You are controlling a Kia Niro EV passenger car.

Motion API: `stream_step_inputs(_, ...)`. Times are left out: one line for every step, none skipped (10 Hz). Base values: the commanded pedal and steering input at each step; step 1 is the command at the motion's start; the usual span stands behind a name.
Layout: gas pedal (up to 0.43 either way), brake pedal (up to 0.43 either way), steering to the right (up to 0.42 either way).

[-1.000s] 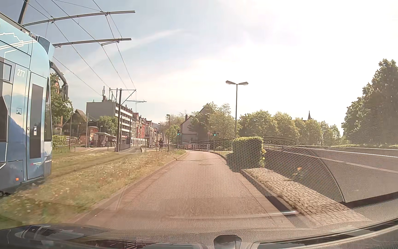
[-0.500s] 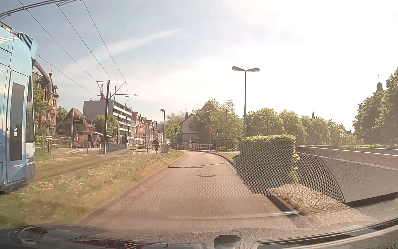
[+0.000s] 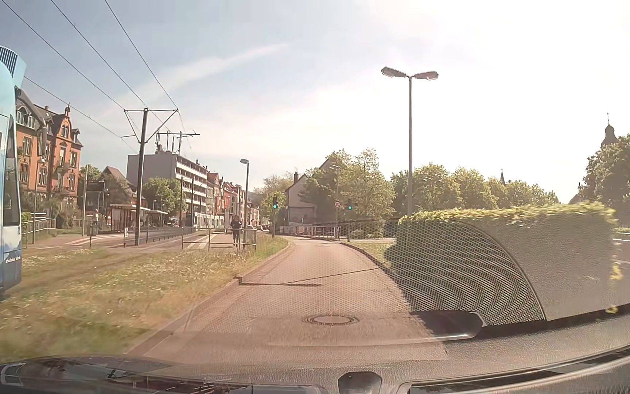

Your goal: Follow the waypoints while adhering to traffic rules and regulations

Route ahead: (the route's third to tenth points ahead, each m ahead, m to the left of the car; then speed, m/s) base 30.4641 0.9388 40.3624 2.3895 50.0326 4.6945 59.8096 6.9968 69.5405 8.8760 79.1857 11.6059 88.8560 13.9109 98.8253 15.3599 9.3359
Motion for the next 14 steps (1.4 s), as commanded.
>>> stream_step_inputs(0.0, 0.0, -0.004)
stream_step_inputs(0.0, 0.0, -0.003)
stream_step_inputs(0.0, 0.0, -0.003)
stream_step_inputs(0.0, 0.0, -0.003)
stream_step_inputs(0.0, 0.0, -0.003)
stream_step_inputs(0.0, 0.0, -0.003)
stream_step_inputs(0.0, 0.0, -0.002)
stream_step_inputs(0.0, 0.0, -0.002)
stream_step_inputs(0.0, 0.0, -0.001)
stream_step_inputs(0.0, 0.0, 0.0)
stream_step_inputs(0.0, 0.0, 0.0)
stream_step_inputs(0.0, 0.0, -0.001)
stream_step_inputs(0.0, 0.0, -0.001)
stream_step_inputs(0.0, 0.0, 0.0)
